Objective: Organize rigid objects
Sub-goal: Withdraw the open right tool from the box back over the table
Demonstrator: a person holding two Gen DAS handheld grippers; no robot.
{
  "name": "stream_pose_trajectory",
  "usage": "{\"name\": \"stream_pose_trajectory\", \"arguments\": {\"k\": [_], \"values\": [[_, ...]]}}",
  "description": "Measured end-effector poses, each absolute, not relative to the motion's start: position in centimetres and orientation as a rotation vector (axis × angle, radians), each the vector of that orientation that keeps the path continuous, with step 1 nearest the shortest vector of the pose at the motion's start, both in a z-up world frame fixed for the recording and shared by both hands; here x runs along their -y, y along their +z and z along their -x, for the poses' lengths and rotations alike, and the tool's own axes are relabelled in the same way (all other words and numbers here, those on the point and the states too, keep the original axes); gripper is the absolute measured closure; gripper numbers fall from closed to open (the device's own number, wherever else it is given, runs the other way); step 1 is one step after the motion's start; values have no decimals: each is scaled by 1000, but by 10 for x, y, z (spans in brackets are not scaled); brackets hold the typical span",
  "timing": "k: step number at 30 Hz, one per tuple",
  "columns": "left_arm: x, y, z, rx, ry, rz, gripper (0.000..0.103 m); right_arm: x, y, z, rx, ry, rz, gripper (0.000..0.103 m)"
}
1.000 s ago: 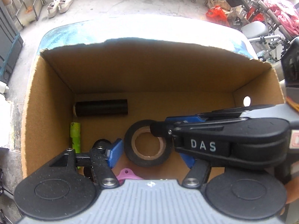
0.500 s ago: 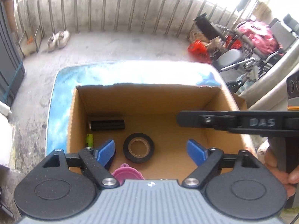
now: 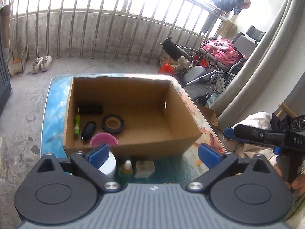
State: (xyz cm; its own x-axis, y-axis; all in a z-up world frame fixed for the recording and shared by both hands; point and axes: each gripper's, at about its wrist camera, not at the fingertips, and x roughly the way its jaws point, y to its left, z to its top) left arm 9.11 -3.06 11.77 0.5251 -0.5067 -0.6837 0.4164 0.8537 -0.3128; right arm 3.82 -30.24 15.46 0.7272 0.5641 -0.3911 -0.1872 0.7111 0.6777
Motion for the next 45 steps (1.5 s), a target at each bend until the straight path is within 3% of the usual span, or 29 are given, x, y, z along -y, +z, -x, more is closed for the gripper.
{"name": "stream_pose_trajectory", "arguments": {"k": [2, 12, 21, 28, 37, 45], "values": [[28, 103, -74, -871, -557, 151, 1, 297, 139, -10, -627, 386, -600, 22], [28, 36, -34, -924, -527, 279, 1, 264, 87, 41, -688, 182, -291, 2], [31, 23, -16, -835, -445, 351, 1, 258, 97, 35, -677, 148, -118, 1], [49, 17, -22, -865, -392, 333, 1, 260, 106, 33, -640, 122, 23, 1], [79, 11, -24, -855, -327, 90, 1, 262, 110, 30, -580, 100, 87, 1], [101, 8, -10, -731, -349, -159, 1, 268, 111, 26, -514, 261, -56, 1]]}}
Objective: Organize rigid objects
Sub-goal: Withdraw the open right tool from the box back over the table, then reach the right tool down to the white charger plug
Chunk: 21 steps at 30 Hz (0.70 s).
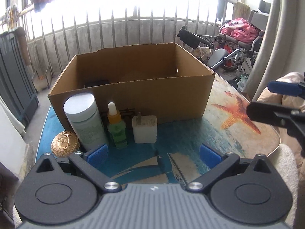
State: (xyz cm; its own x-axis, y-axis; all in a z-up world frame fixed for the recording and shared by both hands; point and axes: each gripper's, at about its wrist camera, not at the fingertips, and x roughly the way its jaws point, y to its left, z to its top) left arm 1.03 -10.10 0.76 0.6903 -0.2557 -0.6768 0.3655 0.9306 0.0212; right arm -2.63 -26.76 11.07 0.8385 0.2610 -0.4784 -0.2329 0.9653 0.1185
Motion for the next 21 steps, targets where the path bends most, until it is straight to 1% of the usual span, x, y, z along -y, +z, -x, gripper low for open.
{"name": "stream_pose_trajectory", "arguments": {"k": [5, 10, 12, 14, 15, 17, 18, 19, 21], "values": [[108, -1, -7, -688, -396, -217, 1, 271, 96, -1, -561, 345, -220, 1], [115, -11, -12, -639, -433, -272, 2, 257, 76, -32, -601, 410, -252, 4], [118, -17, -18, -641, -438, -287, 8, 251, 67, -43, -613, 444, -258, 11], [119, -23, -26, -652, -435, -291, 13, 246, 59, -56, -636, 469, -266, 26], [120, -26, -29, -657, -432, -289, 15, 244, 55, -63, -649, 479, -273, 30], [120, -31, -36, -665, -425, -286, 16, 241, 47, -76, -676, 496, -294, 42], [120, -33, -39, -665, -422, -287, 16, 241, 42, -82, -688, 506, -305, 45], [120, -35, -41, -664, -419, -290, 16, 240, 38, -87, -698, 516, -316, 51], [122, -39, -44, -665, -412, -304, 16, 239, 31, -97, -718, 532, -341, 54]]}}
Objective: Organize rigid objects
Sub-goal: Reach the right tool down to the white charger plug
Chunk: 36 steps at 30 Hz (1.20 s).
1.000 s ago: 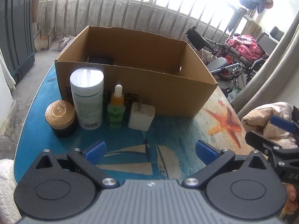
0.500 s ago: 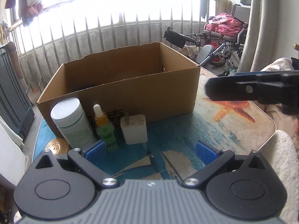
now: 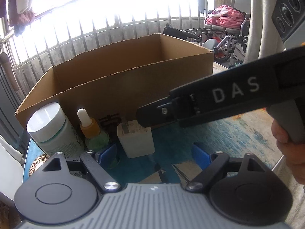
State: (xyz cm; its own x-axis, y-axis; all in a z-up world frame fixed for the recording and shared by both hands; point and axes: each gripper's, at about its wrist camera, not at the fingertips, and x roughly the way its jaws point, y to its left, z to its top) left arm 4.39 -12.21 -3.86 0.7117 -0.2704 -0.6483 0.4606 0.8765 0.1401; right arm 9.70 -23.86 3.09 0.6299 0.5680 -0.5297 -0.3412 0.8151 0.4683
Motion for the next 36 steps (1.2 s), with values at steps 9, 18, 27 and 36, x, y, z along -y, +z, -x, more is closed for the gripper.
{"name": "stream_pose_trajectory", "arguments": {"k": [9, 18, 27, 36], "values": [[127, -50, -56, -698, -402, -291, 14, 237, 11, -121, -768, 575, -423, 65], [122, -52, -65, -720, -424, -221, 13, 237, 2, -122, -798, 596, -447, 66], [132, -48, -53, -731, -528, -207, 13, 256, 6, -103, -805, 556, -449, 66], [146, -45, -30, -656, -585, -292, 13, 280, 9, -81, -797, 489, -504, 64]]}}
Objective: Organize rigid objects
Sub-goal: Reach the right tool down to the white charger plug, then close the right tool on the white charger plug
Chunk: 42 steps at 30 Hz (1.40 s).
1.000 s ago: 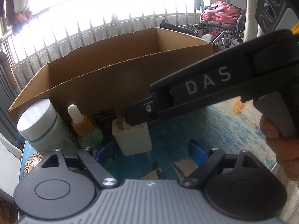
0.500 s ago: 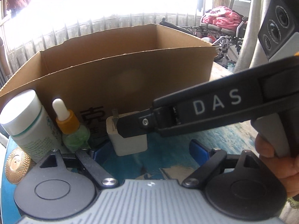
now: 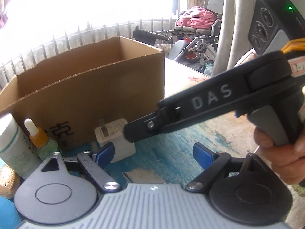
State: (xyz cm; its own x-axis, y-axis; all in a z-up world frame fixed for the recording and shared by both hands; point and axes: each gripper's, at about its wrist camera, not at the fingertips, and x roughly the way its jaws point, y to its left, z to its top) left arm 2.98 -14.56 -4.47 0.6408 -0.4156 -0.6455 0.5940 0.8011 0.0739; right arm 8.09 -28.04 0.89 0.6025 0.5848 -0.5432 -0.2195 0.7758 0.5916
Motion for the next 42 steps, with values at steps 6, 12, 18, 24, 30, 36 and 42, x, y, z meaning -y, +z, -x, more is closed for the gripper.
{"name": "stream_pose_trajectory", "arguments": {"k": [6, 12, 18, 24, 30, 36, 42], "values": [[147, -42, -37, -678, -508, -273, 16, 293, 3, -88, -808, 441, -596, 64], [151, -45, -59, -706, -465, -265, 22, 287, -2, -101, -819, 439, -620, 66], [150, -51, -74, -744, -458, -235, 35, 287, -10, -109, -840, 439, -658, 68], [150, -56, -80, -762, -431, -220, 50, 285, -18, -113, -861, 447, -683, 73], [145, -55, -83, -775, -416, -185, 56, 281, -17, -115, -861, 460, -688, 79], [141, -54, -83, -789, -417, -152, 56, 277, -11, -111, -860, 442, -670, 80], [138, -38, -75, -778, -419, -150, 56, 274, 8, -98, -834, 439, -657, 80]]}}
